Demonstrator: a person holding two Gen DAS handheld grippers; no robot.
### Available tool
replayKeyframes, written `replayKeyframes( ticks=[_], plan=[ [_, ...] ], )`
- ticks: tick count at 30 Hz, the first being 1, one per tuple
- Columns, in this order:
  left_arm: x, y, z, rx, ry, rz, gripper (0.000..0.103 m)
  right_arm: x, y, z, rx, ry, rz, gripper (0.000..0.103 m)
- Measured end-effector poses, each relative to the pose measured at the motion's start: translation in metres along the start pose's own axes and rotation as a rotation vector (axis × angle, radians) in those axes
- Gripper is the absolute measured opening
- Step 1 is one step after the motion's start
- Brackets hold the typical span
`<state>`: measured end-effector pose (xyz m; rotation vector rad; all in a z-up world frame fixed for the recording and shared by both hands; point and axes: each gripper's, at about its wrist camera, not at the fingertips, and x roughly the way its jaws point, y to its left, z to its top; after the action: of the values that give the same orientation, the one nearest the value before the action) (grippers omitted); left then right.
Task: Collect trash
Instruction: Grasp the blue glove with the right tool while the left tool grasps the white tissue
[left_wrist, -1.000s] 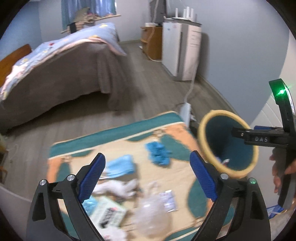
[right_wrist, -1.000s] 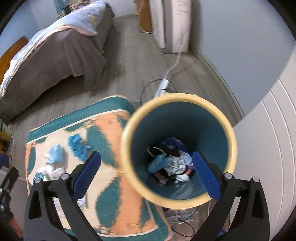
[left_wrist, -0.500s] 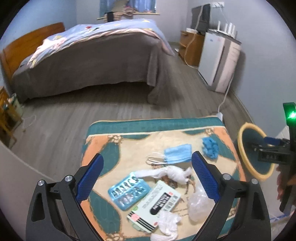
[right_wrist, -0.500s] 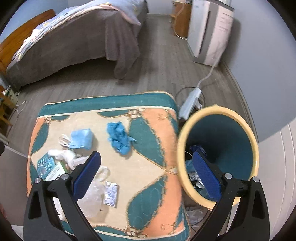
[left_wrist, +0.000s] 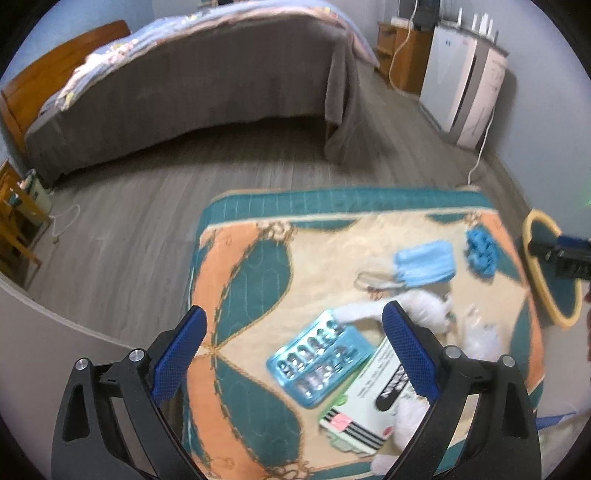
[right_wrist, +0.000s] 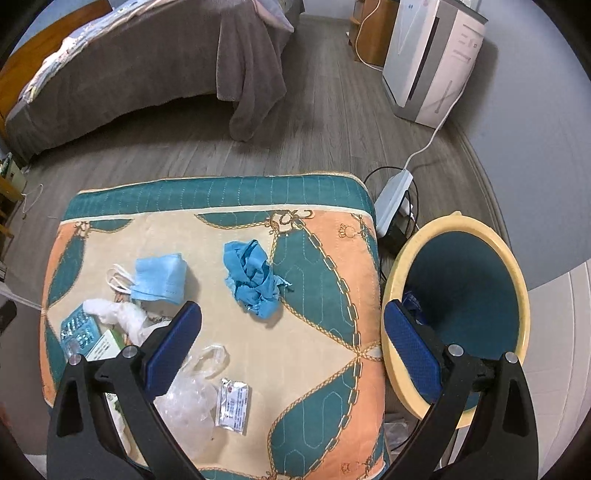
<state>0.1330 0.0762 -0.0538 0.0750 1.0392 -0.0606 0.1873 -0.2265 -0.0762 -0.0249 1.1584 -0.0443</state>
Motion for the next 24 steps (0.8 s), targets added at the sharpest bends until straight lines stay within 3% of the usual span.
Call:
replayKeyframes(
  ticks=[7, 20, 24],
  plan=[
    [0.038, -0.001, -0.007, 0.032, 0.097, 0.007, 0.095, 0.015, 0.007, 0.009, -0.005, 0.018, -0.004, 0.097],
    [0.069, -0.085, -0.002, 0.160, 0.077, -0.148, 0.094, 0.053, -0.003, 0.024, 0.025, 0.054, 0.011, 0.095],
    [0.080, -0.106, -0.004, 0.190, 0.090, -0.170, 0.093, 0.064, 0.002, 0.025, 0.004, 0.067, 0.042, 0.088]
  ],
)
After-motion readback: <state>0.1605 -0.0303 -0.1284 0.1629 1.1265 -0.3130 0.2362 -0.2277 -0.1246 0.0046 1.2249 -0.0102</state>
